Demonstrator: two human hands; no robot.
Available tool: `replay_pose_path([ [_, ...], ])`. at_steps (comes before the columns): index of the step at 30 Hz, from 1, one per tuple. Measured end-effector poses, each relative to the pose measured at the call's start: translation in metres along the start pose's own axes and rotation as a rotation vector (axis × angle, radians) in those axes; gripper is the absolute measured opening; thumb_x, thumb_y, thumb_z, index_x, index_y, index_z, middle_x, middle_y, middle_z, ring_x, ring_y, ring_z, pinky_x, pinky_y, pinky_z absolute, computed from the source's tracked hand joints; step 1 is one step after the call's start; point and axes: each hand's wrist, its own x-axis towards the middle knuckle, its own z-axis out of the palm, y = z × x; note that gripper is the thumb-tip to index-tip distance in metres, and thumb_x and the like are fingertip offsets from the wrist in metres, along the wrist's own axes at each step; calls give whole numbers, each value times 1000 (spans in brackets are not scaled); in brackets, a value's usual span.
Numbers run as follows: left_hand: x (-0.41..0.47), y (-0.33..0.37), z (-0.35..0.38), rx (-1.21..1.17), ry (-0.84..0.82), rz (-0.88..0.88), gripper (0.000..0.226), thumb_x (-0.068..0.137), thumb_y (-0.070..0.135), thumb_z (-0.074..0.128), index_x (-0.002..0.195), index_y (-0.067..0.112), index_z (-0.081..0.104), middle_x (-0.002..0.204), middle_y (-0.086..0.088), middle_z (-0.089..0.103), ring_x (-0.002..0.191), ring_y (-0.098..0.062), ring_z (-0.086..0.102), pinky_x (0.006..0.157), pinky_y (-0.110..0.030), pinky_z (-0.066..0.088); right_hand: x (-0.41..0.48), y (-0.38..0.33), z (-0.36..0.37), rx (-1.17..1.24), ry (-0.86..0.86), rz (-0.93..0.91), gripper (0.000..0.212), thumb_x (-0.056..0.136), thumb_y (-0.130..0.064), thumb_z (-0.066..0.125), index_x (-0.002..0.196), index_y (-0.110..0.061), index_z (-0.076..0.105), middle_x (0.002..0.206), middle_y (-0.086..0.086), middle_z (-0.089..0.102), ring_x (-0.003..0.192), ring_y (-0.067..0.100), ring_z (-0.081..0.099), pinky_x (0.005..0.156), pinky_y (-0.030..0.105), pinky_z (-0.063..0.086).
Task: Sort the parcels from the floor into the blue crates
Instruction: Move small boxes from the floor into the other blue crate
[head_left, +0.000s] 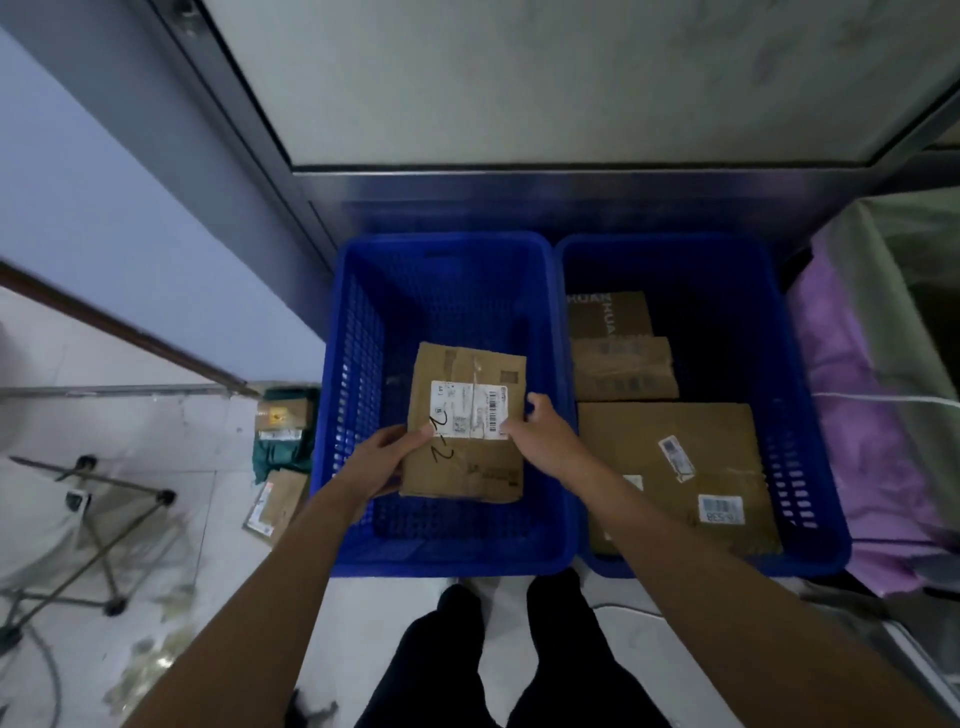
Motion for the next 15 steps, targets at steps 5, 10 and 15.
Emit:
replay_pose_path([
  [5,36,-24,-3,-26,-16,-49,102,52,76,82,139,31,52,125,1,68,109,-22,68,96,-42,56,43,8,7,-6,-33,67,70,97,-31,54,156,-21,18,108,-6,57,98,16,60,89,36,51],
  [10,79,-62,-5,-42,-30,-133,100,52,70,85,138,30,53,129,0,64,110,-21,66,92,-38,57,93,58,38,-34,-79,212,51,97,-33,56,141,-18,34,118,1,58,97,17,60,78,39,56],
  [15,121,-104,-14,-12,-44,-153,95,66,65,81,146,30,46,139,-3,56,113,-20,59,94,-37,50,130,100,81,-85,-137,297,24,100,-36,55,121,-26,49,117,-2,57,109,22,58,91,45,55],
])
